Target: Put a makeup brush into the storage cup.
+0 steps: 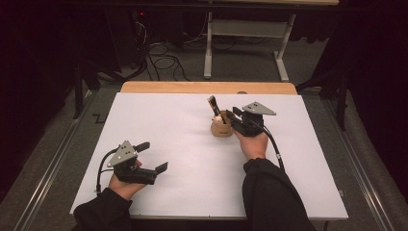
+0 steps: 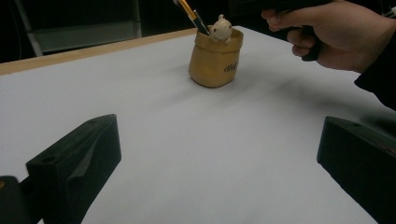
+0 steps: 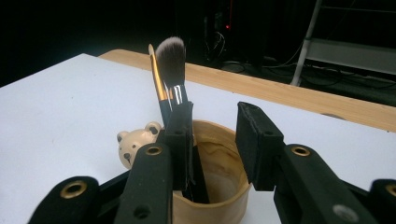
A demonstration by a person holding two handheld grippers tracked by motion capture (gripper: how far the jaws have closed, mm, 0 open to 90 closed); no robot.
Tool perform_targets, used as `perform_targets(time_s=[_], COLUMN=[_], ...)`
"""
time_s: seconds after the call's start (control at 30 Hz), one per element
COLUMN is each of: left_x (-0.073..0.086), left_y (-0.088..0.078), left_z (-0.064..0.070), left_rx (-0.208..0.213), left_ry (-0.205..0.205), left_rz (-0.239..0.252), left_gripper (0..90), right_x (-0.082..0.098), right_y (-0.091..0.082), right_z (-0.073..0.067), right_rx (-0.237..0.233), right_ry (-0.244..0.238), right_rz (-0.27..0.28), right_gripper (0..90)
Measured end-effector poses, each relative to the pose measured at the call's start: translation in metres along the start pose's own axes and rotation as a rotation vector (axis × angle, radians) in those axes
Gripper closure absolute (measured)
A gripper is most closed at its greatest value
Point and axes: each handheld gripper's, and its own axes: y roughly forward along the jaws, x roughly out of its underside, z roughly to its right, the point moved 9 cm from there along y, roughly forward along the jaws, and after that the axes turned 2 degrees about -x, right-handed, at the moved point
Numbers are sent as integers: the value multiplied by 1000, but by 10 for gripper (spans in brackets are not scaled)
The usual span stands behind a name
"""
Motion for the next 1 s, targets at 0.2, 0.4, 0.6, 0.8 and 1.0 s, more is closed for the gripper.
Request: perform_targets(time_s=[0.2, 0.4, 0.6, 0.8, 1.0], left_x=[0, 0, 0, 1, 1], left_y=[0, 0, 0, 1, 1], left_z=[0, 0, 1, 1, 1], left_rx=[-2, -2, -2, 0, 2], left_ry=[4, 6, 7, 8, 10], left_rz=[0, -2, -3, -6, -9], left_gripper=[6, 6, 6, 6, 6], right_x=[2, 5, 10, 14, 19], right_y=[-3, -7, -10, -15, -19], right_z=[0, -1, -2, -4, -7], right_rx=[-2, -10, -19, -23, -35], right_ry=[1, 1, 3, 4, 3], right_rz=[-2, -4, -19, -22, -28], right_gripper=[671, 625, 573, 543, 520])
